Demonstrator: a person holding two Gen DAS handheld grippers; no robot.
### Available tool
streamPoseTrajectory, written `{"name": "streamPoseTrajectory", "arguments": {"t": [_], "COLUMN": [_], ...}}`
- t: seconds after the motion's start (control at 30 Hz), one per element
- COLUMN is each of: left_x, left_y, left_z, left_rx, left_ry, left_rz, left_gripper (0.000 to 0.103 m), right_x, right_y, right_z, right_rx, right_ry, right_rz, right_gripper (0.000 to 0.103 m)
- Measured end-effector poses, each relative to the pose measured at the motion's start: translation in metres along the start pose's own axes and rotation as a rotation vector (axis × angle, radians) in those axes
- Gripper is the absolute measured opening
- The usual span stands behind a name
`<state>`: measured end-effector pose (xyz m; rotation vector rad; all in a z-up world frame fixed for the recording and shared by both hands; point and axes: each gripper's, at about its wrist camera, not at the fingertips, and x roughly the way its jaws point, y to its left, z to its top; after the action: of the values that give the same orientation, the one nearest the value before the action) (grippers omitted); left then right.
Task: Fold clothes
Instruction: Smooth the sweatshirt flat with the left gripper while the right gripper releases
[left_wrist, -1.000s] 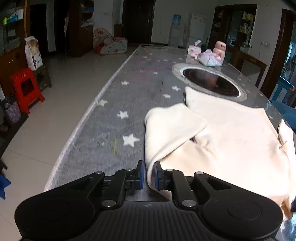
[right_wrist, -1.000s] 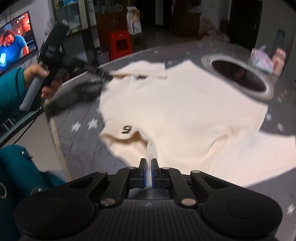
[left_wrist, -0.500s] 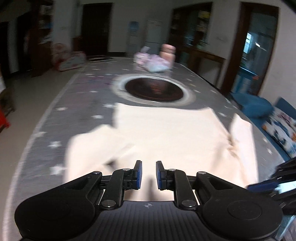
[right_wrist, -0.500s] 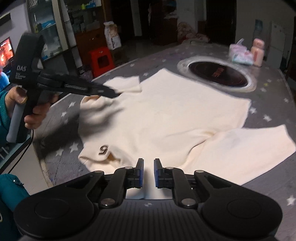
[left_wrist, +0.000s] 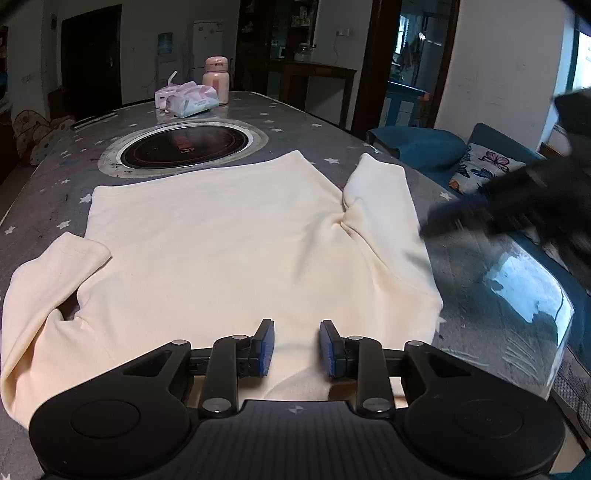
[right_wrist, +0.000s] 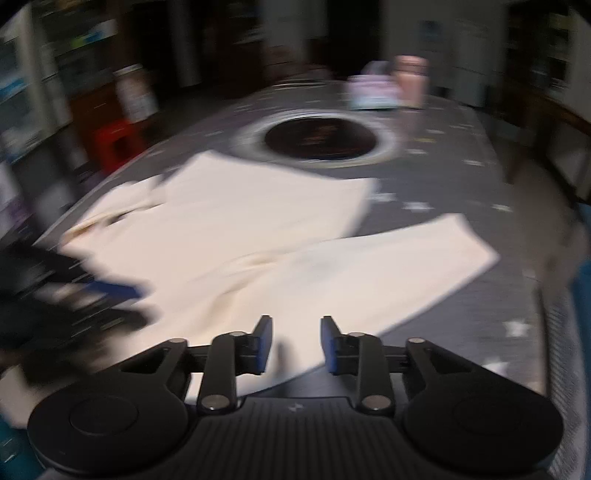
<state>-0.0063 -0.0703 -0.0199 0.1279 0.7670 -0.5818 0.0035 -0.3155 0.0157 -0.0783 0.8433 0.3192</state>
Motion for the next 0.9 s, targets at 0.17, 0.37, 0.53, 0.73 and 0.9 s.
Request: {"name": "streamPoseTrajectory", "arguments": {"t": [0.17, 0.37, 0.53, 0.73, 0.9], "left_x": [-0.002, -0.002, -0.002, -0.002, -0.003], "left_y": [0.000, 0.000, 0.000, 0.000, -0.001], "left_z": [-0.002, -0.001, -0.001, -0.001, -0.002], "left_rx": [0.000, -0.008, -0.011, -0.013, -0.011], "left_ry": [-0.003, 0.000, 0.002, 0.003, 0.001], "left_rz": [-0.007, -0.012, -0.011, -0.013, -0.017], "left_gripper": [0.032, 0.037, 0.038, 0.038, 0.040], "right_x": [0.022, 0.049, 0.064, 0.079, 0.082], "right_y": [-0.060, -0.105, -0.111, -0.110, -0.113], "right_z": [0.015, 0.027, 0.033, 0.032, 0.031], "right_rx": [0.157, 0.291, 0.321, 0.322, 0.337], "right_ry": [-0.015, -0.027, -0.049, -0.060, -0.081], "right_rz": [-0.149, -0.238, -0.260, -0.304, -0.338], "right_gripper": [0.038, 0.043, 0.051, 0.052, 0.051]}}
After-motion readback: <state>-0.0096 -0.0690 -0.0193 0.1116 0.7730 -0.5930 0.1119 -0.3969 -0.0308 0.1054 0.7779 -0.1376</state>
